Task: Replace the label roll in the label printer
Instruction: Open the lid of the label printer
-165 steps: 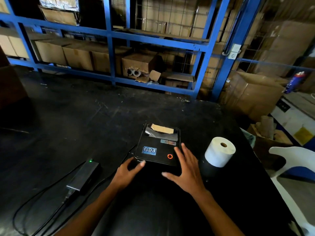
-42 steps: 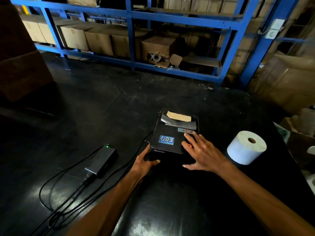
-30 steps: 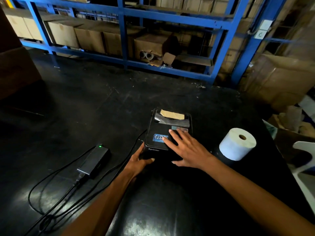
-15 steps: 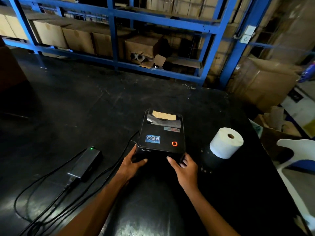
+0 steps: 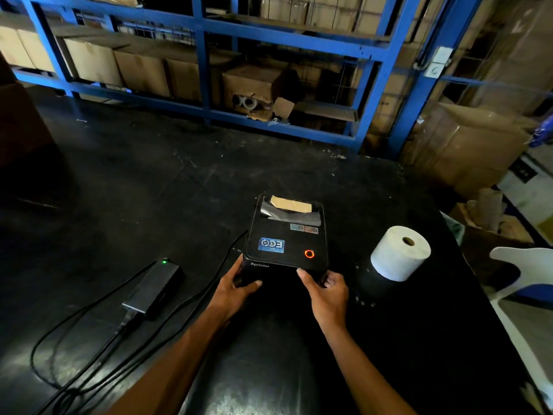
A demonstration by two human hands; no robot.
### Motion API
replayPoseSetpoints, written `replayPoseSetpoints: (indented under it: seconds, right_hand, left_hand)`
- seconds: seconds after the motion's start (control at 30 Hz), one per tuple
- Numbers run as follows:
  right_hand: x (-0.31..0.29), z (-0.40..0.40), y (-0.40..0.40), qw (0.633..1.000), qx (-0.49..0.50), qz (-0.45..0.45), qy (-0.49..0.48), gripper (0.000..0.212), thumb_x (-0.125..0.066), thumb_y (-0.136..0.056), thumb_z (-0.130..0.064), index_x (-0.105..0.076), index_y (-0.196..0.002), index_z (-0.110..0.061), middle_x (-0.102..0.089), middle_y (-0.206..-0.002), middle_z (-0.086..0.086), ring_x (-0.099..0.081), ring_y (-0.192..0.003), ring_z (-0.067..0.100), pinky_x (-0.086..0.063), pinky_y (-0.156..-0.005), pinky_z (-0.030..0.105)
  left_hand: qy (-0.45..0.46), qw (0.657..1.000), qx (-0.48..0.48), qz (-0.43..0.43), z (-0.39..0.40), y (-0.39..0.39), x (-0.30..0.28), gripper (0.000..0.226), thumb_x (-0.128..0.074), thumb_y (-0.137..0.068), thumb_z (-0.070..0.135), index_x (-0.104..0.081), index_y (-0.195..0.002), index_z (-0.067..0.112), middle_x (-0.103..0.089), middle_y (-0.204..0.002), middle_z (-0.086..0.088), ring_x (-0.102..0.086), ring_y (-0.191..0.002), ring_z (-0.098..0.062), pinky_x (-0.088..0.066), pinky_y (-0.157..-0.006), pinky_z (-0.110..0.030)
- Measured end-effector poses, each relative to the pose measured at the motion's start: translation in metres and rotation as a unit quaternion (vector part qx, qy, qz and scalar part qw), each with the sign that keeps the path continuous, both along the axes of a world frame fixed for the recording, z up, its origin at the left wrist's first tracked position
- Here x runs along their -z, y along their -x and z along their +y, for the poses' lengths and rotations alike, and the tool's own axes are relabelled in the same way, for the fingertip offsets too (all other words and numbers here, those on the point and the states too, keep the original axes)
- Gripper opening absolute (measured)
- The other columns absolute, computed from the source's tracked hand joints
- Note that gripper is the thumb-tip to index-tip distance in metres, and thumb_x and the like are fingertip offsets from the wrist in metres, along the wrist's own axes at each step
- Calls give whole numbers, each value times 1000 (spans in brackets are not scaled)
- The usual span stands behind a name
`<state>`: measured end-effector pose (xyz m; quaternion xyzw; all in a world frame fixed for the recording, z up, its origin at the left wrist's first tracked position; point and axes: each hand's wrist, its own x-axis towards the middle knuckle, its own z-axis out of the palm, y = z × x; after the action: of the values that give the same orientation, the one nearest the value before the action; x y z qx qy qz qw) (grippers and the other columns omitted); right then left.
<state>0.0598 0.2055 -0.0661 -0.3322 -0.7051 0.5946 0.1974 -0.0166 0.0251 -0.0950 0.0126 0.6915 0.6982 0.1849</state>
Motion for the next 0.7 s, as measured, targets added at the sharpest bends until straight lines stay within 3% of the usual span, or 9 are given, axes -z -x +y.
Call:
replayPoseSetpoints:
  seconds: [0.3, 0.37, 0.4, 0.47, 0.53, 0.6, 0.7]
  right_hand:
    - [-12, 10, -5, 995, -55, -49, -72, 71, -76, -42, -72, -56, -94, -27, -67, -100, -3, -66, -91, 13, -58, -79, 37]
    - [-15, 17, -10, 981, -103, -73, -150, 85, -76, -47, -71, -52, -115, -26, -59, -122, 0, -59, -112, 17, -52, -92, 37]
    - [-19, 22, -13, 962, -131, -90, -224, 98, -76, -52, -69, -42, -132, -24, -47, -138, 2, -47, -126, 19, -44, -103, 38]
    - [-25, 38, -10, 877, -194, -77, -433, 114, -73, -59, -67, -19, -149, -21, -21, -156, 7, -24, -141, 22, -24, -114, 40]
    - [-34, 52, 0, 743, -259, -27, -616, 110, -72, -63, -63, -20, -149, -18, -21, -156, 15, -26, -141, 30, -24, -115, 47]
    - [-47, 55, 13, 643, -322, -21, -695, 103, -72, -64, -60, -27, -146, -18, -32, -151, 18, -37, -135, 36, -33, -110, 52]
    - [-59, 55, 26, 551, -373, -33, -746, 104, -72, -61, -64, -32, -143, -16, -46, -141, 22, -48, -126, 38, -44, -102, 50]
  left_hand:
    - [13, 999, 1, -33, -4, 3, -5, 79, -74, -75, 1, -40, -143, 23, -58, -132, -4, -56, -120, -21, -43, -106, -46]
    - [12, 999, 1, -39, -4, 4, -3, 80, -75, -74, 1, -41, -142, 25, -58, -132, -2, -55, -121, -21, -42, -106, -48]
    - [10, 999, 0, -41, -3, 2, -5, 79, -74, -75, 0, -41, -141, 25, -59, -130, -2, -56, -120, -21, -42, -106, -48]
    - [2, 999, -6, -42, -1, 0, -10, 74, -72, -76, -3, -44, -140, 22, -61, -125, -1, -57, -117, -20, -43, -105, -46]
    - [3, 999, -8, -40, 1, -1, -13, 69, -69, -78, -5, -47, -137, 21, -63, -118, 0, -59, -114, -21, -46, -103, -41]
    - [-2, 999, -10, -39, 2, -3, -14, 67, -69, -78, -5, -48, -135, 21, -63, -116, 0, -59, -114, -22, -47, -99, -37]
    - [-18, 998, -13, -54, 2, -3, -15, 69, -67, -79, -6, -44, -139, 21, -61, -126, -5, -61, -108, -17, -49, -92, -30]
